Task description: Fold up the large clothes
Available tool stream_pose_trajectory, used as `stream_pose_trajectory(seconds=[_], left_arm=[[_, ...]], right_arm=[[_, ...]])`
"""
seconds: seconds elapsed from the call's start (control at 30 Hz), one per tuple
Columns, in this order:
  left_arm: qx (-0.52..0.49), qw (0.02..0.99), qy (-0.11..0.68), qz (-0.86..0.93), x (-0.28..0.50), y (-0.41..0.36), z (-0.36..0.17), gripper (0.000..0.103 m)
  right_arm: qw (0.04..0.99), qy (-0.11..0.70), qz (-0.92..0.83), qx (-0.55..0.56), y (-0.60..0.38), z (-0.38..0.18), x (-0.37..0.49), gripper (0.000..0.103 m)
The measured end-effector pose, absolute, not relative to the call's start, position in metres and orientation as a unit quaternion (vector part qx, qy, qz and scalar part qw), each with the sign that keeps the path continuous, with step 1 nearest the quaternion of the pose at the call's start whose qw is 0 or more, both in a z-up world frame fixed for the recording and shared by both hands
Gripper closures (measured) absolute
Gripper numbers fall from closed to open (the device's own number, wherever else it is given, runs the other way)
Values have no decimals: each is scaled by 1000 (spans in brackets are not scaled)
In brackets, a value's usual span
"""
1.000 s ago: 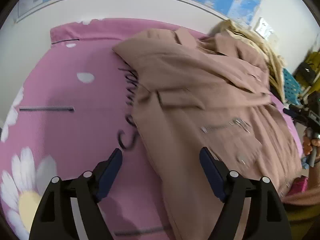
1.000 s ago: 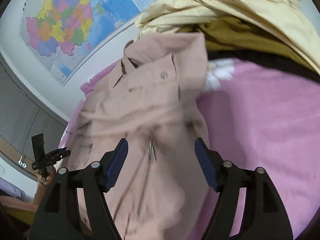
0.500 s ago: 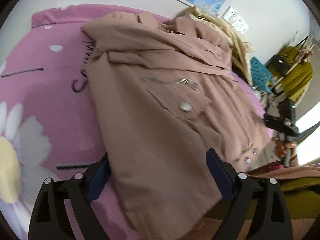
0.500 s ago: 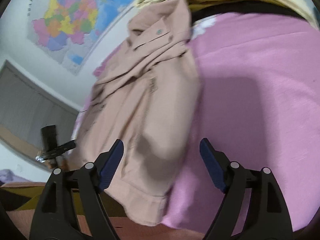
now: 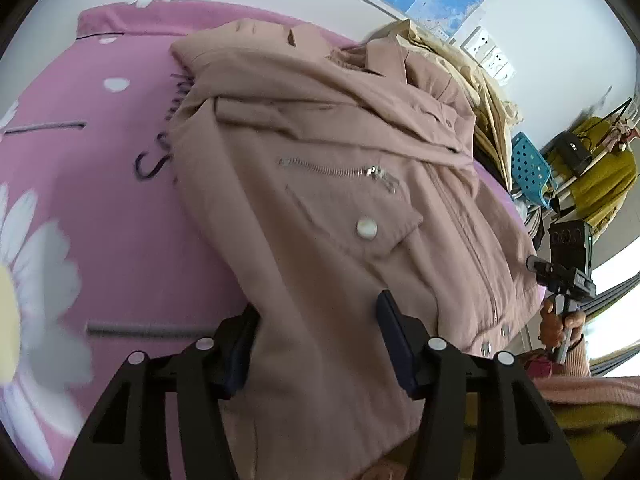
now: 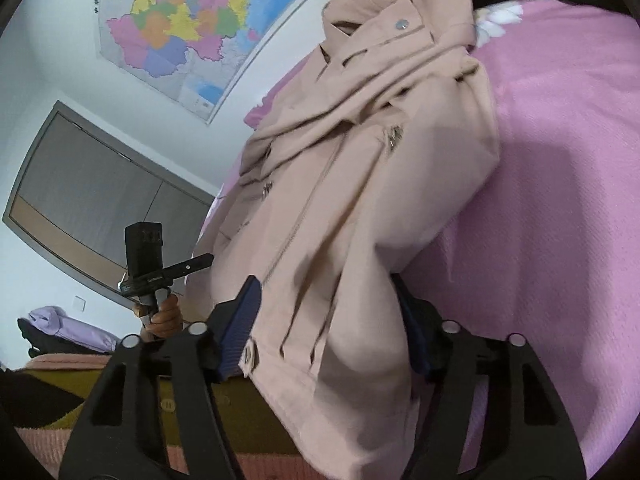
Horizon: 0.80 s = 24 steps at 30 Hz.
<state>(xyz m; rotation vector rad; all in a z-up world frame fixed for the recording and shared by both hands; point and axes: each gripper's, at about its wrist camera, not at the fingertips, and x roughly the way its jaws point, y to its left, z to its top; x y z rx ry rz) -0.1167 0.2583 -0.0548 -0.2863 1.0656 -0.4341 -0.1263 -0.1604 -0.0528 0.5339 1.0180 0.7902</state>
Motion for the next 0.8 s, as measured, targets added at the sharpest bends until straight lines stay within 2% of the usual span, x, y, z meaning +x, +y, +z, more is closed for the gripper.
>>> stream_pose_trajectory(seconds=[0.03,0.1,0.17,0.23,0.27,0.3,0.33,0.37,0.53,0.67,0.8], left_arm=[[-135,829,502,-205,-121,261,-55,46],[-157,824,496,-223,-123,265,-56,32],[-177,820,491,-234,-119,262,-57,22],[-170,826,486,-228,-115,252,-58,24],[-162,830,486,-219,-112,247,-57,37],[-160,831,490,-211,-112,245,-58,70],[-161,832,500,-177,-107,245,-61,83],[-169,832,502,-163,-106,248,-61,96],[-229,844,455,-167,-127,277,-30,99],[-239,869,400,-170,-164,291,15,100],[-210,879,387,-182,-181,287,24,99]], right_arm=[[765,469,366,245,-164,-53,-129,40],[765,470,364,249,-169,-55,-133,44],[766,464,363,257,-168,-56,-133,44],[766,461,365,259,-162,-57,-131,47],[763,462,368,263,-157,-59,-130,61],[758,465,369,270,-153,-62,-127,86],[755,465,368,280,-153,-64,-126,94],[750,459,374,295,-154,-64,-126,94],[762,393,399,325,-171,-22,-147,97],[782,344,429,294,-170,24,-179,98],[781,368,419,282,-168,19,-185,97]])
